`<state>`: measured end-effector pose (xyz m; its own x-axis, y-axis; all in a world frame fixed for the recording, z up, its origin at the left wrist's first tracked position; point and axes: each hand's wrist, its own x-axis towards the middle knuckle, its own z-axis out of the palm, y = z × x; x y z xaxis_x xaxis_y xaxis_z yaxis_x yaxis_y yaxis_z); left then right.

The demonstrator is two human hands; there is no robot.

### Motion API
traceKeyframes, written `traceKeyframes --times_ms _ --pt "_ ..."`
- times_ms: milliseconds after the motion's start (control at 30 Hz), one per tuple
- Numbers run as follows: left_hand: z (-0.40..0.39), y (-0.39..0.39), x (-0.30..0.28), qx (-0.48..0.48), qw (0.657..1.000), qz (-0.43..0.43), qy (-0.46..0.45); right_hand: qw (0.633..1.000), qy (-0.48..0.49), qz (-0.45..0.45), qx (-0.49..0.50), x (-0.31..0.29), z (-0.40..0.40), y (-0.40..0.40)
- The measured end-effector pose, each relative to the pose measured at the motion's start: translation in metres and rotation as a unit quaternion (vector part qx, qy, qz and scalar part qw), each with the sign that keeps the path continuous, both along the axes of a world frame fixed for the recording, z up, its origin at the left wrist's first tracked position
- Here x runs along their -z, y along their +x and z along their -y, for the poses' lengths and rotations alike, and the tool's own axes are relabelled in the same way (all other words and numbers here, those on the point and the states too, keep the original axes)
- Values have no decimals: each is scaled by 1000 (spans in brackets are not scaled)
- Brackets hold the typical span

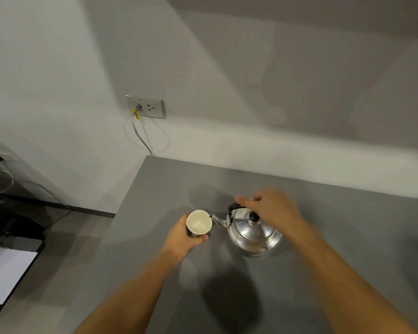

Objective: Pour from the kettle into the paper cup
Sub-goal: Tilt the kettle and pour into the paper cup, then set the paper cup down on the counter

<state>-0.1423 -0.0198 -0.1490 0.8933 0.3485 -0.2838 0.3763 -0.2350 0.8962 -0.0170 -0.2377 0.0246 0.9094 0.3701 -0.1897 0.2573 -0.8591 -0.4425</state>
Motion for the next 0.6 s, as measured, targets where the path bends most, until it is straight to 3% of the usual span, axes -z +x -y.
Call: traceKeyframes --times_ms 100,167,267,600 --pt "-4 2 -13 15 1000 13 -6 1000 17 -2 16 -6 6 -5" --pt "11 9 -53 54 996 61 21 996 61 34 54 -28 36 -18" --pt "7 14 -57 64 995 69 18 995 71 39 64 -23 42 -17" --pt "8 5 -67 1 997 10 72 987 112 19 114 -8 49 -9"
